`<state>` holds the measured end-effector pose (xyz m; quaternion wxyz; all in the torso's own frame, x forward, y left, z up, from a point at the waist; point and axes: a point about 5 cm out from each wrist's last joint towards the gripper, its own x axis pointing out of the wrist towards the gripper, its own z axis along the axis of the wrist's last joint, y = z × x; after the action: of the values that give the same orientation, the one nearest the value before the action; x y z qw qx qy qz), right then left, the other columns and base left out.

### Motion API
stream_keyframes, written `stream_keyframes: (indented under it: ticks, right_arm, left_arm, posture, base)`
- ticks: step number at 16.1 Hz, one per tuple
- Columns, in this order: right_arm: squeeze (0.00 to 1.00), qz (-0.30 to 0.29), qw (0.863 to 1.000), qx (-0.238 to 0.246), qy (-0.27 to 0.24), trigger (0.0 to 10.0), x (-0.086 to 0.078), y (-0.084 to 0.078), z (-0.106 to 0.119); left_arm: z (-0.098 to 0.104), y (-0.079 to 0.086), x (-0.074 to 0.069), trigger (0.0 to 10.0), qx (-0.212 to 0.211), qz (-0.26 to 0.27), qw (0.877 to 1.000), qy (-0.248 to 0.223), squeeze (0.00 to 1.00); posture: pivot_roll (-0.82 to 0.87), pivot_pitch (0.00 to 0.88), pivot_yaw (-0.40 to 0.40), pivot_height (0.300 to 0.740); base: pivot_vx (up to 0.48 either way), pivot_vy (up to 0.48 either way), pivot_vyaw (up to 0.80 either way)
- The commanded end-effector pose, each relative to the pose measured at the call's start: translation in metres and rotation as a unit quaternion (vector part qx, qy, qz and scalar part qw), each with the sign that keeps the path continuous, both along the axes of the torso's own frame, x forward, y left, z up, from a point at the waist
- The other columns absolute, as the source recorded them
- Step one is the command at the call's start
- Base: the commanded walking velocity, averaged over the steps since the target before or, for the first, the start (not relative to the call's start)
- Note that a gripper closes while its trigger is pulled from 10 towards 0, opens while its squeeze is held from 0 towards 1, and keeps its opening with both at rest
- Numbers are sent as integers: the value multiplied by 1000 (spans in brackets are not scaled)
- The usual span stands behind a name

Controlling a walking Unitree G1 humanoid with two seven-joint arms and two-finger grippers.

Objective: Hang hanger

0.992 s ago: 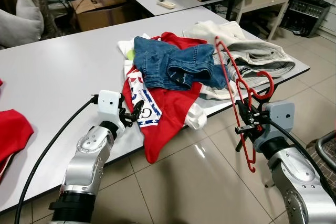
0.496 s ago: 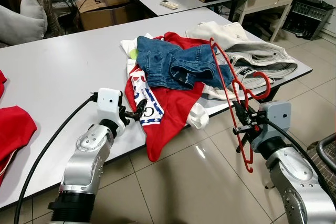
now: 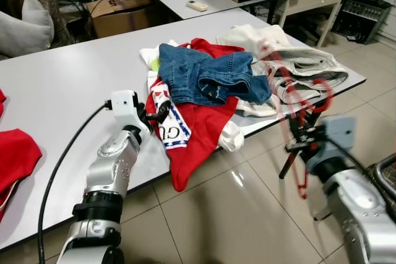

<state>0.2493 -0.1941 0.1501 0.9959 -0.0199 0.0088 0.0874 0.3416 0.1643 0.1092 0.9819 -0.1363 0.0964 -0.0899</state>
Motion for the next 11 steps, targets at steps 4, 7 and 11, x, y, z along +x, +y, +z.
stream_keyframes:
  ticks: [4,7,11]
  right_arm:
    - [0,11,1000,-4,-3,10000,1,0,5]
    - [0,15,1000,-5,-2,10000,-3,2,4]
    - [0,13,1000,-12,2,10000,-6,-1,4]
  left_arm:
    - [-15,15,5,10000,52,48,997,18,0]
    - [-27,19,2,10000,32,66,997,35,0]
    - [-39,-7,2,10000,-58,8,997,56,0]
  posture:
    - [-186,0,48,740]
    - [-198,0,54,740]
    - [-221,0,77,740]
  base:
    - [0,0,0]
    - [0,0,0]
    - [0,0,0]
